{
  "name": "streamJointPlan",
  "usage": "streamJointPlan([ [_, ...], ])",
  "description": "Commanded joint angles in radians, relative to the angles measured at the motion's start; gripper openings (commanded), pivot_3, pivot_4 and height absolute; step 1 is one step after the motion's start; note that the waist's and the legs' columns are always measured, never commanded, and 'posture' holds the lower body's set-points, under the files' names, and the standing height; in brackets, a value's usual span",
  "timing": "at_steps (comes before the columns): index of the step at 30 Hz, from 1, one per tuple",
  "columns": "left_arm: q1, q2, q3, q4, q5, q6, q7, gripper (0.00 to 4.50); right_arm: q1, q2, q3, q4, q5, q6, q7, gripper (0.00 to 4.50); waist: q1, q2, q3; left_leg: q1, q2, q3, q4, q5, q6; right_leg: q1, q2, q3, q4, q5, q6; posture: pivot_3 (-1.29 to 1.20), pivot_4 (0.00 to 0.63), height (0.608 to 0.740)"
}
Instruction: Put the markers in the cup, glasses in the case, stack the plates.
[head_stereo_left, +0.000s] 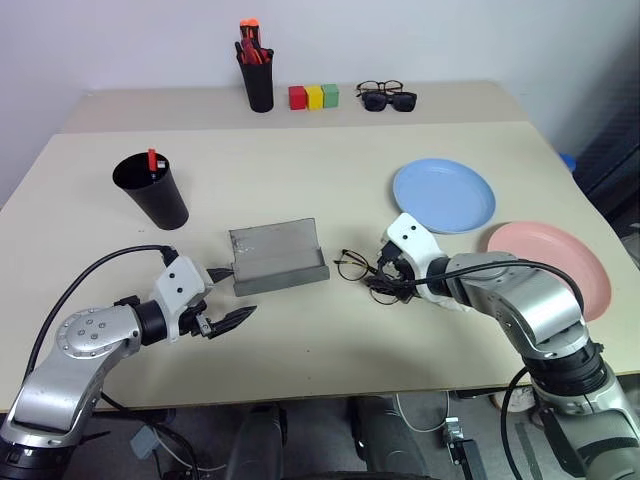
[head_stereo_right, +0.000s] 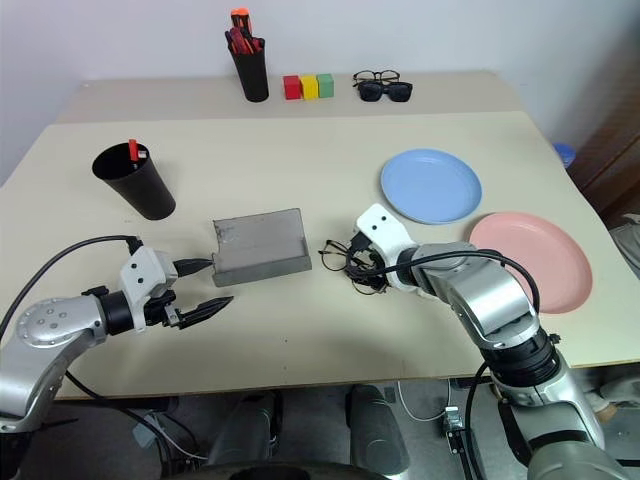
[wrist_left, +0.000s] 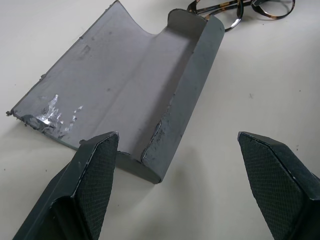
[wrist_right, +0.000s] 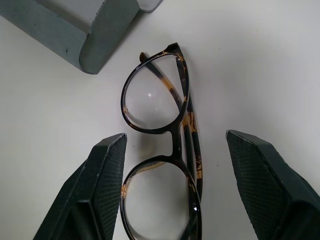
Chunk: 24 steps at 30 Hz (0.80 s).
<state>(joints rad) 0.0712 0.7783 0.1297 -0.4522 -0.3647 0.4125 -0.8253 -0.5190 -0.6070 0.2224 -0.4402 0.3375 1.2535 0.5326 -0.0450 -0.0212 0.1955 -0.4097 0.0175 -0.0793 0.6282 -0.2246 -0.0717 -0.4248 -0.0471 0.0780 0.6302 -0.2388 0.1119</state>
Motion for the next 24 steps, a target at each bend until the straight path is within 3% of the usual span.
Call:
streamJointPlan([
  [1,0.0,-0.002,-0.001,-0.029,-0.004,-0.003,0.0,3.93,-0.019,0.009,-0.011,0.0,0.001,-0.005,-0.01,3.2,0.0,0.0,0.0,0.0,0.0,0.0,0.0,0.0,0.0,0.0,0.0,0.0,0.0,0.0,0.0,0.0,0.15,0.74],
  [3,0.001,-0.002,-0.002,-0.026,-0.001,-0.005,0.0,3.93,-0.019,0.012,-0.011,0.005,0.004,-0.005,-0.012,2.38,0.0,0.0,0.0,0.0,0.0,0.0,0.0,0.0,0.0,0.0,0.0,0.0,0.0,0.0,0.0,0.0,0.15,0.74],
  [7,0.007,-0.001,-0.002,-0.025,0.001,-0.007,-0.001,3.93,-0.015,0.01,-0.01,0.002,0.007,0.0,-0.013,0.29,0.0,0.0,0.0,0.0,0.0,0.0,0.0,0.0,0.0,0.0,0.0,0.0,0.0,0.0,0.0,0.0,0.15,0.74],
  [8,0.007,-0.001,-0.002,-0.024,0.003,-0.008,-0.001,3.93,-0.015,0.01,-0.01,0.002,0.007,0.0,-0.013,0.07,0.0,0.0,0.0,0.0,0.0,0.0,0.0,0.0,0.0,0.0,0.0,0.0,0.0,0.0,0.0,0.0,0.15,0.74],
  [13,0.011,0.003,0.014,-0.016,0.007,-0.013,0.001,3.93,-0.028,-0.004,-0.009,-0.009,0.001,-0.009,-0.012,0.07,0.0,0.0,0.0,0.0,0.0,0.0,0.0,0.0,0.0,0.0,0.0,0.0,0.0,0.0,0.0,0.0,0.15,0.74],
  [18,0.02,0.003,0.108,0.028,0.0,-0.02,0.028,3.93,-0.127,-0.05,0.022,-0.057,0.0,-0.106,0.06,0.07,-0.004,0.001,0.0,0.0,0.0,0.0,0.0,0.0,0.0,0.0,0.0,0.0,0.0,0.0,0.0,0.0,0.15,0.74],
  [22,0.033,-0.017,0.196,0.084,-0.009,-0.044,0.057,3.93,-0.288,0.031,0.075,0.007,-0.025,-0.194,0.069,0.07,-0.021,0.001,0.001,0.0,0.001,0.0,-0.001,0.0,0.0,-0.002,0.001,0.0,0.001,0.0,0.0,0.0,0.15,0.74],
  [24,0.045,-0.025,0.22,0.108,-0.014,-0.05,0.056,3.93,-0.373,0.135,0.138,0.116,-0.062,-0.278,0.06,0.07,-0.024,0.0,0.0,0.0,0.001,0.0,-0.001,0.0,0.0,-0.001,0.001,0.0,0.001,0.0,0.0,0.0,0.15,0.74],
])
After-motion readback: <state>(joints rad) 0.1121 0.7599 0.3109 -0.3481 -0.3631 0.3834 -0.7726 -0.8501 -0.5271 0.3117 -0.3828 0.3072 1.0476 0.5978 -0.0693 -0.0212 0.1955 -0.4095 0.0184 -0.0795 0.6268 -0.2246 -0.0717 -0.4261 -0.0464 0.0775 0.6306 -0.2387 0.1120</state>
